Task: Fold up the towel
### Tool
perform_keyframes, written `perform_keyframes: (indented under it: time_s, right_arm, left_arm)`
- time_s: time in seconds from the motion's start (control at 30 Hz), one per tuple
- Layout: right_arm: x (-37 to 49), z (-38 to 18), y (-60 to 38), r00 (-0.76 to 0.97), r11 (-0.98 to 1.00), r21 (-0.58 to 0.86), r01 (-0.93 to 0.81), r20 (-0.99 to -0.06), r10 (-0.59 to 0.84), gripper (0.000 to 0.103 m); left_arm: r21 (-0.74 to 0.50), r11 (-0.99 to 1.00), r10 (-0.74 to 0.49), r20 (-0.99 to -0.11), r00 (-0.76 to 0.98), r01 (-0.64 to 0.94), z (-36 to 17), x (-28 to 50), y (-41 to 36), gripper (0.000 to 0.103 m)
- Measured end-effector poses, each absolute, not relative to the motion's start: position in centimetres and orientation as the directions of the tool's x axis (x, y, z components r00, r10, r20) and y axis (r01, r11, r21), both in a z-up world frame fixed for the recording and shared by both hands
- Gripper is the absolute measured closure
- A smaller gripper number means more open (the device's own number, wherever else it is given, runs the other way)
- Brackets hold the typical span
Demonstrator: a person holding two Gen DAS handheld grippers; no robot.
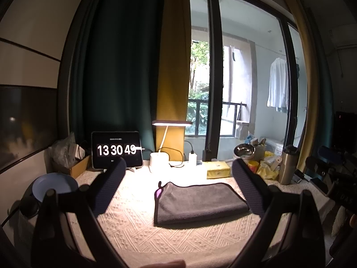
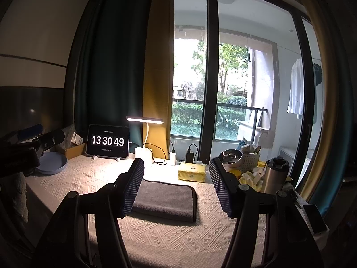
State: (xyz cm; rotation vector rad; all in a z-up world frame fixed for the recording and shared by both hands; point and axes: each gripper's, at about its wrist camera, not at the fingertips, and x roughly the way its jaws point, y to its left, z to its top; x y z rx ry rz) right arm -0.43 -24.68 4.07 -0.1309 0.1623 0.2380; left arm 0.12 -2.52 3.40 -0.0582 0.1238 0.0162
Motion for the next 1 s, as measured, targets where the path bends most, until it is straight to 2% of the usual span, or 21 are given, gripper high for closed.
perform_keyframes:
  time_s: [1.0]
  right_arm:
    - [0.5, 3.3, -24.4, 0.952, 0.962, -0.111, -0.251, -0.212, 0.223, 0.039]
  left_arm:
    - [-0.08, 0.997, 0.002, -0.151, 0.988, -0.014, 2.4, 0.8, -2.4, 0.006]
